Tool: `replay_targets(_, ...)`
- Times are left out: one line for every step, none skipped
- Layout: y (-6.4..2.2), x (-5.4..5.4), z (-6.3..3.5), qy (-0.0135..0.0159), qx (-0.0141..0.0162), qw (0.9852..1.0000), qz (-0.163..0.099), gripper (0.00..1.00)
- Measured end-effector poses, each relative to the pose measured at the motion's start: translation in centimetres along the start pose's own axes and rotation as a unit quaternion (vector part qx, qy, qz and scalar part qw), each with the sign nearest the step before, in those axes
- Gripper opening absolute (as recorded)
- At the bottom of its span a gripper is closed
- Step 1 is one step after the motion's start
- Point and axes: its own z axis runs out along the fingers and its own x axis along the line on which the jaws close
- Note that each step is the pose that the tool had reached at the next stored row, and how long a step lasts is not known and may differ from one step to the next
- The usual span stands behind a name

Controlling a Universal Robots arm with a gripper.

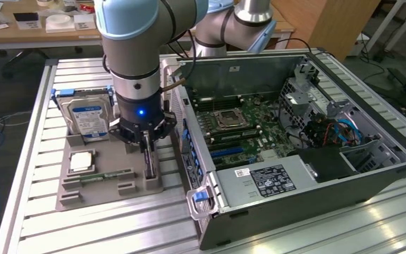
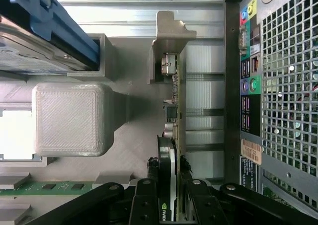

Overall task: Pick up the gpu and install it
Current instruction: 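Pick up the gpu and move the gpu toward the slot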

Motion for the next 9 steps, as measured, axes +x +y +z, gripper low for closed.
replay_targets(0.00, 0.0, 0.00, 0.0000, 0.0000, 1.0000, 0.000, 0.26)
replay_targets(0.00, 0.0, -0.01, 0.0000, 0.0000, 1.0000, 0.000, 0.26)
replay_targets(0.01, 0.0, -0.07, 0.0000, 0.0000, 1.0000, 0.000, 0.26)
replay_targets(0.01, 0.0, -0.23, 0.0000, 0.0000, 1.0000, 0.000, 0.26)
replay_targets(0.02, 0.0, -0.49, 0.0000, 0.0000, 1.0000, 0.000, 0.26)
replay_targets(0.04, 0.0, -0.86, 0.0000, 0.0000, 1.0000, 0.000, 0.26)
replay_targets(0.05, 0.0, -1.23, 0.0000, 0.0000, 1.0000, 0.000, 0.26)
replay_targets(0.07, 0.0, -1.61, 0.0000, -0.0001, 1.0000, 0.000, 0.26)
replay_targets(0.09, -0.1, -2.03, 0.0000, 0.0000, 1.0000, 0.000, 0.26)
